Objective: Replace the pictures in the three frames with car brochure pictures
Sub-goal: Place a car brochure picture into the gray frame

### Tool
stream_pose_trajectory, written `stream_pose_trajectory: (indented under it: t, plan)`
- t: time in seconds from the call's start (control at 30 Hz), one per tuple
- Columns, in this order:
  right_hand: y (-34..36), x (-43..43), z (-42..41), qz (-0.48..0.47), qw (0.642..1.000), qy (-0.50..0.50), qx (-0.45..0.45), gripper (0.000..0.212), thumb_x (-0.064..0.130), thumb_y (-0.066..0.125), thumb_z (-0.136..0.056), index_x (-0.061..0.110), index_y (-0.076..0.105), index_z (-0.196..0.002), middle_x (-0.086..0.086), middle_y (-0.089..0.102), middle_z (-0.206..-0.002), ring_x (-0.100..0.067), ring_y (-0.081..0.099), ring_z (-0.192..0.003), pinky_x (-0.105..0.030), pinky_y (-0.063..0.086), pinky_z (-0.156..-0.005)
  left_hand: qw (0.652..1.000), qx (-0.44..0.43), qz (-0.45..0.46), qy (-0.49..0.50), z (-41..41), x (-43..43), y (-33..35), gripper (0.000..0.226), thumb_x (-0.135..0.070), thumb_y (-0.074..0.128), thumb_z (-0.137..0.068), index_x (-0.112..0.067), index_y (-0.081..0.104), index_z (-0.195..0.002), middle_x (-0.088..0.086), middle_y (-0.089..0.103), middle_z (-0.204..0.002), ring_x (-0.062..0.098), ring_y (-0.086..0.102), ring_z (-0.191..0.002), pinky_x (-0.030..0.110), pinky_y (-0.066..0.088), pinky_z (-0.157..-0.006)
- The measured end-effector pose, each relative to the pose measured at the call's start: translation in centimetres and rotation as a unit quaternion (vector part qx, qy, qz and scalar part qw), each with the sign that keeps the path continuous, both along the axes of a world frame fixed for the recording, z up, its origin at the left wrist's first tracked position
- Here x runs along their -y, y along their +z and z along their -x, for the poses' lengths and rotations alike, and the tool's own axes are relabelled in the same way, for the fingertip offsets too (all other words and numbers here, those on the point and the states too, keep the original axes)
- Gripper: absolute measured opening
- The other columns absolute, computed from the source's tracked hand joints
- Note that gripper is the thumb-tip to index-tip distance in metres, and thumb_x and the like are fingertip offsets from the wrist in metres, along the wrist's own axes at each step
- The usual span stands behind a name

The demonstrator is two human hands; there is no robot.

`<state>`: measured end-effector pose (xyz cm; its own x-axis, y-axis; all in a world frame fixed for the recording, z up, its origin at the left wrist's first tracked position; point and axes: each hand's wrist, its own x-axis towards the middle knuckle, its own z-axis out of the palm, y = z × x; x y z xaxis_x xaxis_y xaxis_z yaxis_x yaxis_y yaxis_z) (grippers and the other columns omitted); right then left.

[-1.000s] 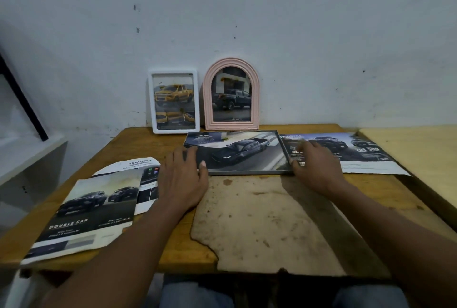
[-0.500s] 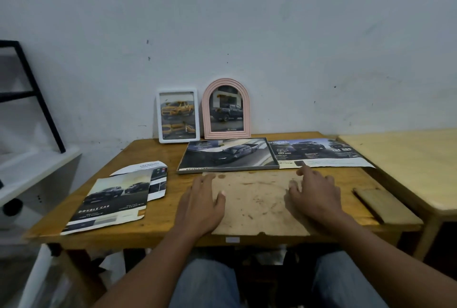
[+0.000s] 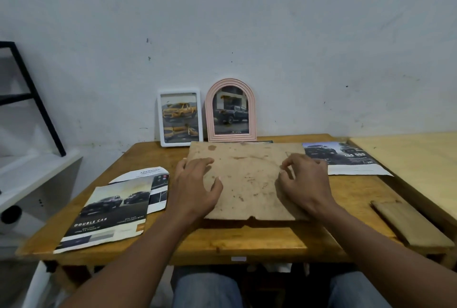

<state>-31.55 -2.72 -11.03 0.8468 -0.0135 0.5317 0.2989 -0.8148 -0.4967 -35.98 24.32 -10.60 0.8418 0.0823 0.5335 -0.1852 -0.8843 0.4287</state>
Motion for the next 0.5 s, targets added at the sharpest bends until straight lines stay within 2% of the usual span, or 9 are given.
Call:
stream_pose_trajectory:
  t: [0.1, 0.23, 0.37, 0.5]
  plan:
    - [1.6, -1.4, -4.0, 0.021, 1.000, 0.006, -0.003, 0.022, 0.046, 0.053, -0.084, 0.034, 0.064, -0.098, 0.010, 0.063, -0.121, -0.026, 0.048, -0.118, -0.029, 0.029, -0.088, 1.000, 0.003, -0.021, 0.010, -3.6, -1.4, 1.6, 0.053, -0.049, 0.067, -0.086, -0.027, 0.059, -0.133, -0.005, 0.057, -0.141, 0.026, 0.039, -0.138, 0.051, 0.043, -0.109]
    - [3.1, -3.7, -8.1, 0.014, 1.000, -0.002, 0.000, 0.021, 0.041, 0.061, -0.087, 0.029, 0.067, -0.103, 0.006, 0.058, -0.133, -0.024, 0.039, -0.124, -0.029, 0.033, -0.085, 0.999, -0.004, -0.031, 0.021, -8.3, -3.2, 2.2, 0.055, -0.056, 0.064, -0.084, -0.028, 0.060, -0.132, -0.006, 0.056, -0.141, 0.026, 0.039, -0.138, 0.051, 0.042, -0.111]
    - [1.9, -5.0, -12.2, 0.016, 0.999, 0.007, -0.038, 0.021, 0.038, 0.063, -0.088, 0.027, 0.067, -0.106, 0.005, 0.055, -0.137, -0.024, 0.033, -0.127, -0.029, 0.033, -0.087, 0.998, -0.044, -0.038, 0.027, -12.6, -4.7, 1.0, 0.057, -0.058, 0.065, -0.085, -0.031, 0.056, -0.135, -0.009, 0.052, -0.145, 0.024, 0.035, -0.141, 0.049, 0.044, -0.109]
    - [0.3, -5.6, -15.3, 0.016, 0.999, 0.008, -0.042, 0.020, 0.036, 0.063, -0.088, 0.027, 0.068, -0.105, 0.003, 0.056, -0.135, -0.025, 0.032, -0.125, -0.029, 0.031, -0.087, 0.998, -0.044, -0.041, 0.016, -15.9, -5.5, -0.3, 0.057, -0.057, 0.062, -0.084, -0.028, 0.060, -0.133, -0.010, 0.055, -0.139, 0.023, 0.037, -0.136, 0.044, 0.048, -0.102]
